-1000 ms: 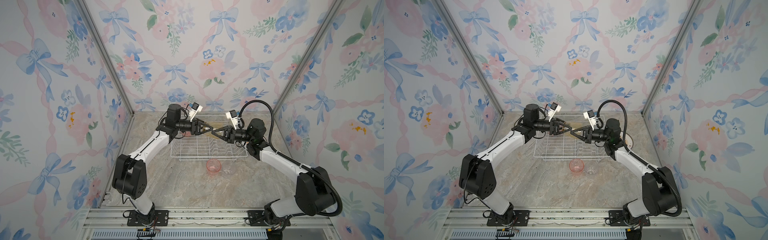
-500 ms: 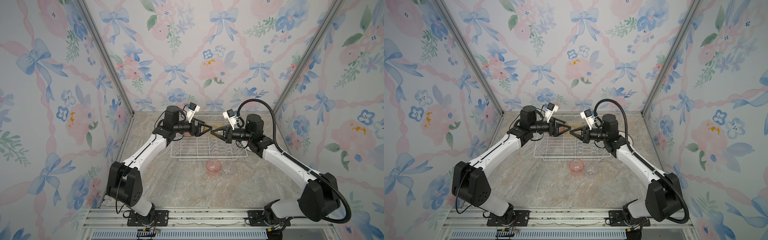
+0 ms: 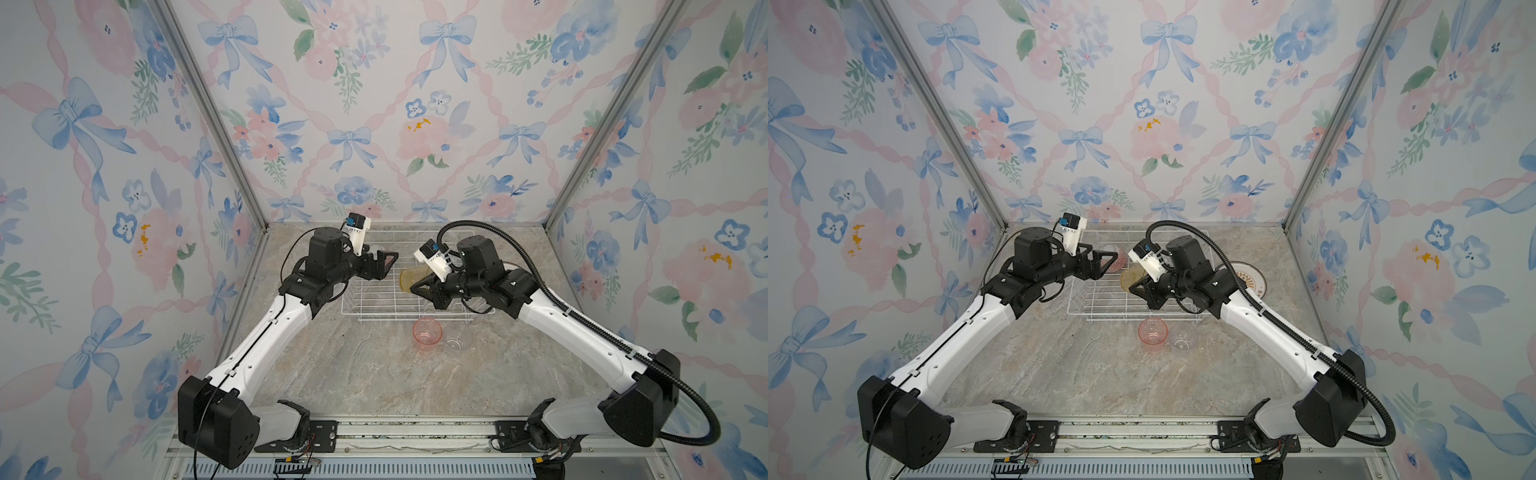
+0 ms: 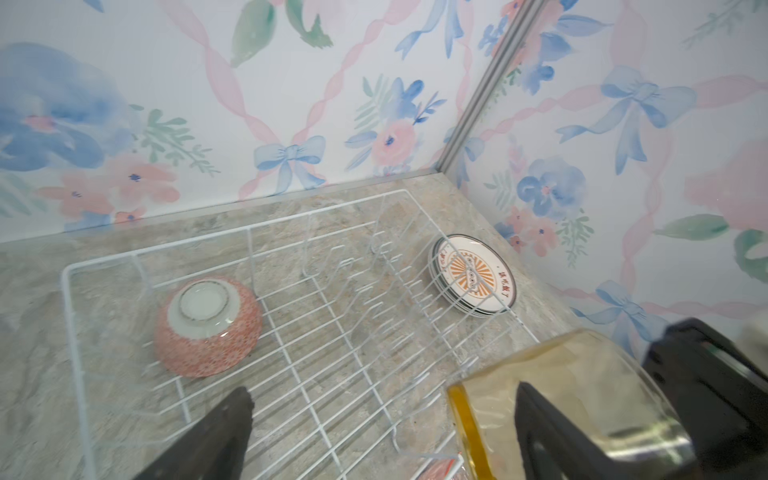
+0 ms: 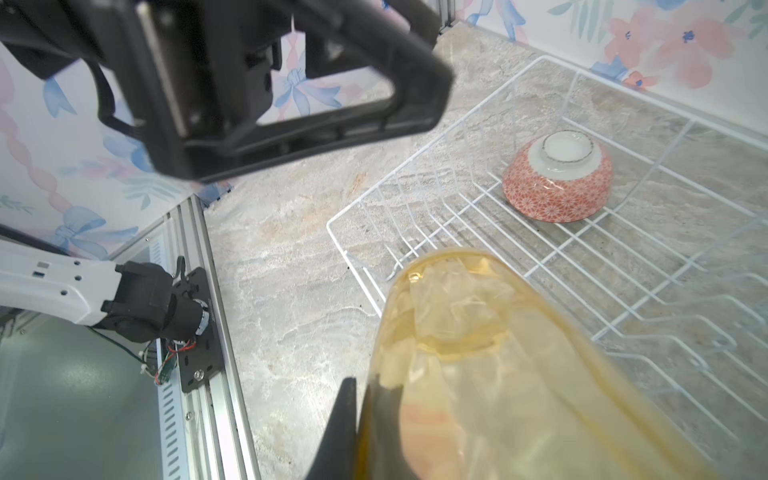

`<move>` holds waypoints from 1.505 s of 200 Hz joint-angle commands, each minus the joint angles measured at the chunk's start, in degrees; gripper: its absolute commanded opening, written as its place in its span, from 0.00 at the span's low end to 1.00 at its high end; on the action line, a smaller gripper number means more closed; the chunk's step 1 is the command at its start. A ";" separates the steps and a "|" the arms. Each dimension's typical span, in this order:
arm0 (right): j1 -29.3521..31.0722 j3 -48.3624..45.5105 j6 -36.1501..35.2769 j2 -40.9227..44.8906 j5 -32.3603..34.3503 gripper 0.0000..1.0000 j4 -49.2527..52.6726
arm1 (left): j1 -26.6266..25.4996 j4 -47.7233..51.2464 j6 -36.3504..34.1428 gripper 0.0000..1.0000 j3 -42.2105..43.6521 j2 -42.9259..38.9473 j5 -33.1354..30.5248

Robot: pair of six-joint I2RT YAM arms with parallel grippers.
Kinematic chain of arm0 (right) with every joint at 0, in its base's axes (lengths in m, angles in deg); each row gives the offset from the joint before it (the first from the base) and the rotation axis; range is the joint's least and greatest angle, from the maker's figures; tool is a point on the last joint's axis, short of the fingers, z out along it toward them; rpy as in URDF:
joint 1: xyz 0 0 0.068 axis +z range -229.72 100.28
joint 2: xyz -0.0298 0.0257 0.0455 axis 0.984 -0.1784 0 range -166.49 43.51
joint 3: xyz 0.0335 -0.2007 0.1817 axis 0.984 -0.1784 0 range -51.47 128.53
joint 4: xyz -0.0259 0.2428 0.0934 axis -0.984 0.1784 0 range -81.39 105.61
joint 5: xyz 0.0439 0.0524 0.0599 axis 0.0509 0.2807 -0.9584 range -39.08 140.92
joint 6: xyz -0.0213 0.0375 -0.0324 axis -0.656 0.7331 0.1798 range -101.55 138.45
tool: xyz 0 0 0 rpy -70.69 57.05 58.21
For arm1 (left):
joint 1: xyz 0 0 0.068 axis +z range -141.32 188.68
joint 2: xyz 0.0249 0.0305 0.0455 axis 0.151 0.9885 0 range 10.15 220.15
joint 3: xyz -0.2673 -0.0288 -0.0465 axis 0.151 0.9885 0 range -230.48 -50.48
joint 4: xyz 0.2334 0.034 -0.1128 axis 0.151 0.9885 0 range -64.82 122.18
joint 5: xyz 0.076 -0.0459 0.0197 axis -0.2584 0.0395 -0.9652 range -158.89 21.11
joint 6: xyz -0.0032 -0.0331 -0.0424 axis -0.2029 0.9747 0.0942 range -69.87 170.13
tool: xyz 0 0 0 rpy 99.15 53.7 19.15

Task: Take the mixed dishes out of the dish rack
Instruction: 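Lower the amber cup to the table with the right gripper while left withdraws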

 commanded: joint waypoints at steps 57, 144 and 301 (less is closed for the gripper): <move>17.32 13.58 -14.24 -13.17 19.12 0.00 27.79 | 5.04 4.99 -0.35 0.93 3.90 -2.67 -10.67; 22.81 21.63 -17.89 -28.97 24.72 0.00 37.03 | 9.88 4.91 0.27 0.93 7.16 -5.67 -11.26; 22.69 29.31 -19.46 -42.96 30.77 0.00 40.06 | 14.12 4.81 -0.86 0.94 10.05 -7.39 -6.91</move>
